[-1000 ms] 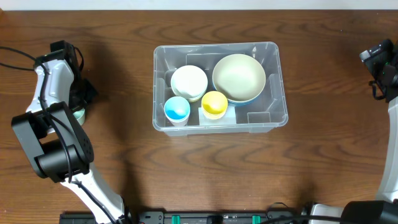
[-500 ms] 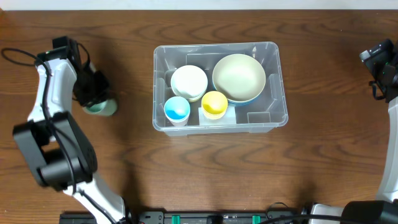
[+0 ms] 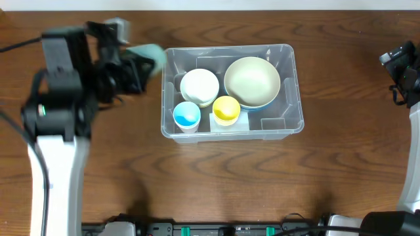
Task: Pack container
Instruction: 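Carry the green cup into the bin and lower onto the blue cup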
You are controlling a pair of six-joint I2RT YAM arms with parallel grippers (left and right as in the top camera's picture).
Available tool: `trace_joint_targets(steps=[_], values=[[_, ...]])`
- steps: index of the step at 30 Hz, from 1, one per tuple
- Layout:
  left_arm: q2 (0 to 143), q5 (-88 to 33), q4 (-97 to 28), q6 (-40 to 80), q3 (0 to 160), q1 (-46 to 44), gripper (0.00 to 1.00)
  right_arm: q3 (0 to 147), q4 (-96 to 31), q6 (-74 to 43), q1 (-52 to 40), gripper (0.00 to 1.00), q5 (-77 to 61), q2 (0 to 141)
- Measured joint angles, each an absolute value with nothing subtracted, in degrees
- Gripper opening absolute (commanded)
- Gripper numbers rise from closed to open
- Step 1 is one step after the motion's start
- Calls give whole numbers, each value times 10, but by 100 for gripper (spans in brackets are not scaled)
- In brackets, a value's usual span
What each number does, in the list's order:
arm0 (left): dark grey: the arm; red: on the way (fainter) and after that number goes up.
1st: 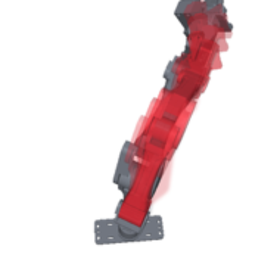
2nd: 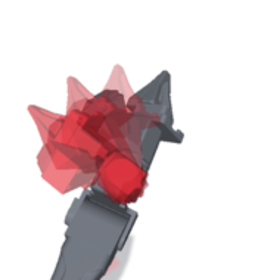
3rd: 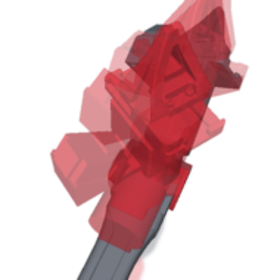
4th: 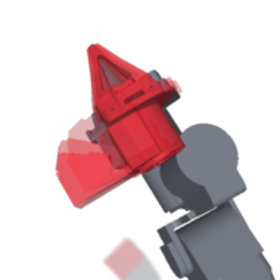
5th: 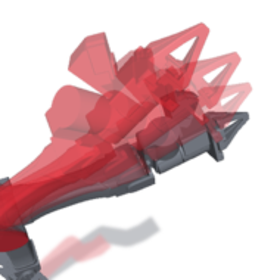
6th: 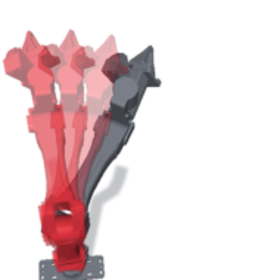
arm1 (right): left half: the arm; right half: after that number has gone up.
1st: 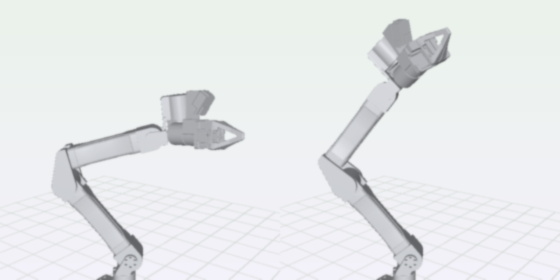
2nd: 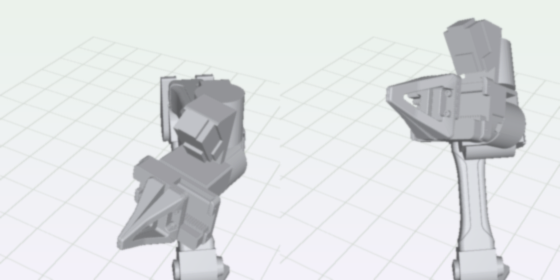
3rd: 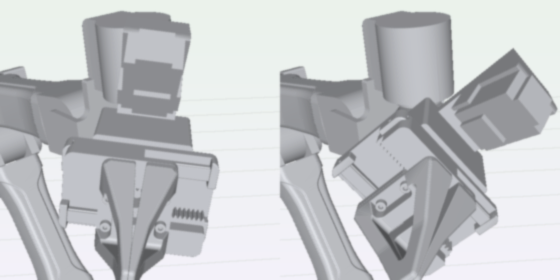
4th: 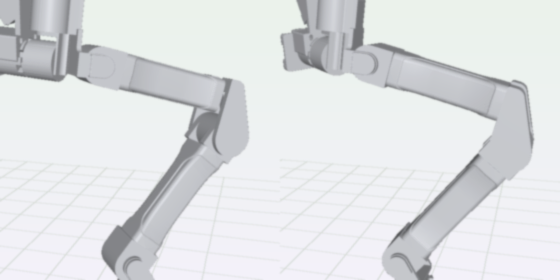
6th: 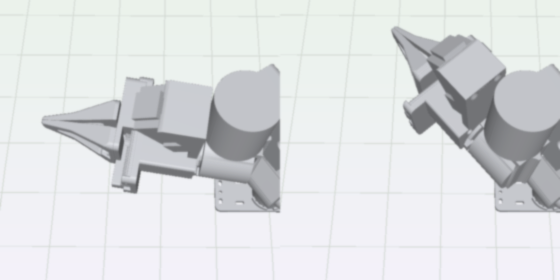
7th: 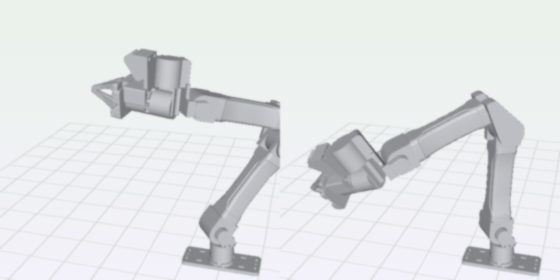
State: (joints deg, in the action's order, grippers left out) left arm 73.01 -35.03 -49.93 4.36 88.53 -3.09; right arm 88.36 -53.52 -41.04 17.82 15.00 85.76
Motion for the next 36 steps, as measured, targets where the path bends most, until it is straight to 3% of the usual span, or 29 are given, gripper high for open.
trace_joint_targets(steps=[5, 12, 25, 36], values=[[693, -320, -525, -8, 886, -155, 6, 884, -535, -410, 178, 99, 150, 858], [773, -198, -578, -43, 886, -263, 6, 884, -535, -410, 178, 99, 150, 858], [955, -96, -607, -45, 886, -275, 6, 884, -535, -410, 178, 99, 150, 858], [990, -71, -630, -21, 886, -275, 6, 884, -535, -411, 178, 99, 150, 858]])
